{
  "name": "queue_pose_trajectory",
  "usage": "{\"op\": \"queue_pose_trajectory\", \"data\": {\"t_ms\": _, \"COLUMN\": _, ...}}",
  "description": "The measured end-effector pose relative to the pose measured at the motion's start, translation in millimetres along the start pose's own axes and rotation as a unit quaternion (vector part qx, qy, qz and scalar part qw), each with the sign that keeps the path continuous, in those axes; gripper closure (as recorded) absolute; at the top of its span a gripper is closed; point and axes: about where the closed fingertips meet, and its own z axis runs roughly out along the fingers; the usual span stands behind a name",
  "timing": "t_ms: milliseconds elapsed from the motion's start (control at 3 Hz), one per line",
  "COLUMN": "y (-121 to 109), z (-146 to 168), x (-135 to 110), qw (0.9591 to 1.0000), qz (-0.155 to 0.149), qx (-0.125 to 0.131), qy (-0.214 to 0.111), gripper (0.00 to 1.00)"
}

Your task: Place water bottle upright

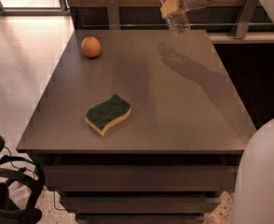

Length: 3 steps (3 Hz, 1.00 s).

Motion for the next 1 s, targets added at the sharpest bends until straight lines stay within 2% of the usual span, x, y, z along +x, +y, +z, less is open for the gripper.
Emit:
{"op": "queue_pose_trajectory", "data": {"t_ms": 333, "y": 7, "z": -10, "x": -19, "qw": 0.9936, "qz": -0.069, "qx": -0.046, "qy": -0.077, "gripper": 1.0}}
{"op": "queue_pose_trajectory", "data": {"t_ms": 667, "y": 12, "z": -8, "x": -35, "qw": 0.9789, "qz": -0.14, "qx": -0.083, "qy": -0.123, "gripper": 1.0}}
{"op": "queue_pose_trajectory", "data": {"t_ms": 1000, "y": 15, "z": 5, "x": -44, "qw": 0.9663, "qz": -0.183, "qx": -0.108, "qy": -0.145, "gripper": 1.0}}
